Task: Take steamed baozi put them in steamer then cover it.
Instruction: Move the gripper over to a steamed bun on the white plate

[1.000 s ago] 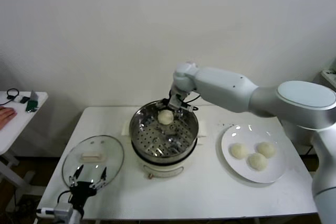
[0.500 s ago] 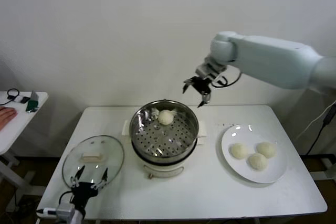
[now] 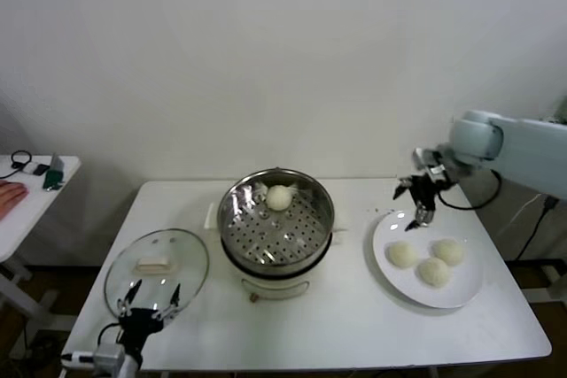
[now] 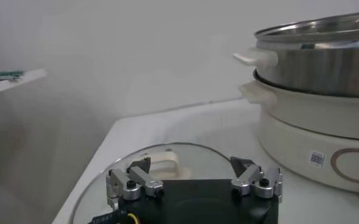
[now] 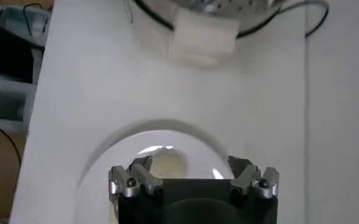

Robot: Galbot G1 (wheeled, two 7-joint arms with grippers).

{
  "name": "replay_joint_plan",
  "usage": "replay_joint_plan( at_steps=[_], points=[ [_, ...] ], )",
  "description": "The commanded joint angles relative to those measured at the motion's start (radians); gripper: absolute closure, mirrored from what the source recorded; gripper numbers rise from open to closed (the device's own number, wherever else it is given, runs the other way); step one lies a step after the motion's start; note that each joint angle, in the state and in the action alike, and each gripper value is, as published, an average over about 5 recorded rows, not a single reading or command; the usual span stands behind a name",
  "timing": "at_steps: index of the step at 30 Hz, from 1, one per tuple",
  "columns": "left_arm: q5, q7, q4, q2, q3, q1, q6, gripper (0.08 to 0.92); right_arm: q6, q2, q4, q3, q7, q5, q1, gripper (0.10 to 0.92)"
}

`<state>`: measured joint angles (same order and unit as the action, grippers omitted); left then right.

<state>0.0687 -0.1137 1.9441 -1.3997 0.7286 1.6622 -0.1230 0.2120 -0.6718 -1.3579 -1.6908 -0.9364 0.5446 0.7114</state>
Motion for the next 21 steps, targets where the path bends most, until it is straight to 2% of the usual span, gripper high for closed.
replay_joint_plan(
  at_steps=[1,21],
  points=[
    [0.001,0.001,0.002,-0.001,0.004,0.006,0.001,0.177,0.093,0.058,0.047,0.146,0.043,-0.134,-0.259,0.203],
    [-0.005,0.004,0.006,-0.010,0.005,0.032,0.014,0.177,0.071,-0.124,0.247,0.286,0.076,-0.227,-0.431,0.216]
  ],
)
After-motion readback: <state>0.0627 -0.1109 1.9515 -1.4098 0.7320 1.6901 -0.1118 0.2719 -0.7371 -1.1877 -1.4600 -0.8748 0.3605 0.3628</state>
